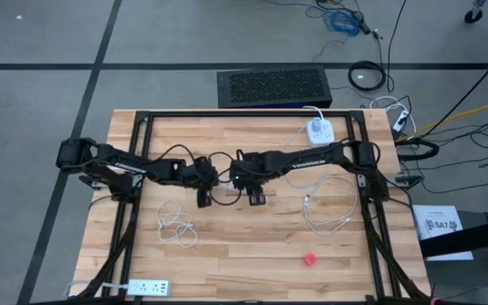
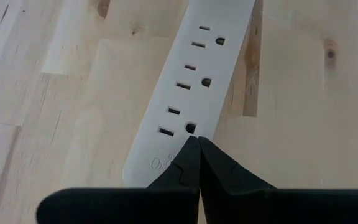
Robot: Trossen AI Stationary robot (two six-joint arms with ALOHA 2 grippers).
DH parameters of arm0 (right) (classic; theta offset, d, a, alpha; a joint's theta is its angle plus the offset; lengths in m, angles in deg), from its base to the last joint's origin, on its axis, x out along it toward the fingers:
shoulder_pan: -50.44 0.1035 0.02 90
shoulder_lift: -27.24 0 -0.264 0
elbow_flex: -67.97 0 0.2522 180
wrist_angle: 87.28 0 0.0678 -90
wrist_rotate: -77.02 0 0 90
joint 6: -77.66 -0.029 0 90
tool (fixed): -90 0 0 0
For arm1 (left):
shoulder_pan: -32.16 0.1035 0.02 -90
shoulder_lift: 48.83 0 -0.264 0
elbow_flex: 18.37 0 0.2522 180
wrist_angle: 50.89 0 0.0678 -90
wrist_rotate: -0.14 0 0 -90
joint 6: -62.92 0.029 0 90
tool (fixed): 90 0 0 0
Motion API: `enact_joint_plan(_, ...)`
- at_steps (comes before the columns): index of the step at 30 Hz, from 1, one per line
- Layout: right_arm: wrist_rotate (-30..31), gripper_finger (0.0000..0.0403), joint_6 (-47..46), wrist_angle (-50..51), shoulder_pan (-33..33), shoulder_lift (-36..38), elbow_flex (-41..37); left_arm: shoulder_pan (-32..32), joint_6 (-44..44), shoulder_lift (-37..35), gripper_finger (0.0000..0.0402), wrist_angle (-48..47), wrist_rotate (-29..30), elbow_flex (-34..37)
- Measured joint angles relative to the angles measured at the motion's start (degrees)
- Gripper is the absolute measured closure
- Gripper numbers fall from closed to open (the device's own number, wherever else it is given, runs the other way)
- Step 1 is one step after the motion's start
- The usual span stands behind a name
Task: Insert USB
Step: Insert the black charger adapter into the white outlet extension
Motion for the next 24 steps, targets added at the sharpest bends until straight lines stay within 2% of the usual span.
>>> enact_joint_plan(5, 0.13, 0.0301, 2.23, -3.28, 0.00, -0.28, 0.02, 0.00, 0.02, 0.02, 0.0401, 0.22, 0.00, -0.02)
enact_joint_plan(11, 4.81, 0.0301, 2.72, -9.81, 0.00, 0.07, -0.02, 0.00, 0.02, 0.02, 0.0401, 0.20, -0.02, -0.02)
enact_joint_plan(13, 4.55, 0.0301, 1.40, -13.07, 0.00, 0.39, -0.07, 0.00, 0.02, 0.02, 0.0401, 0.24, -0.12, -0.01)
enact_joint_plan(16, 4.61, 0.0301, 0.81, -20.48, 0.22, 0.67, -2.36, 0.00, -0.02, 0.00, 0.0401, 1.05, -0.22, 0.62)
enact_joint_plan(20, 4.60, 0.0301, -3.26, -33.89, 0.91, 1.68, -9.35, 0.00, -0.07, -0.09, 0.0401, 2.56, -0.24, 1.59)
enact_joint_plan(24, 5.27, 0.0301, -6.06, -56.27, 2.40, 3.34, -19.88, -0.02, 0.04, -0.09, 0.0401, 3.52, -0.26, 1.81)
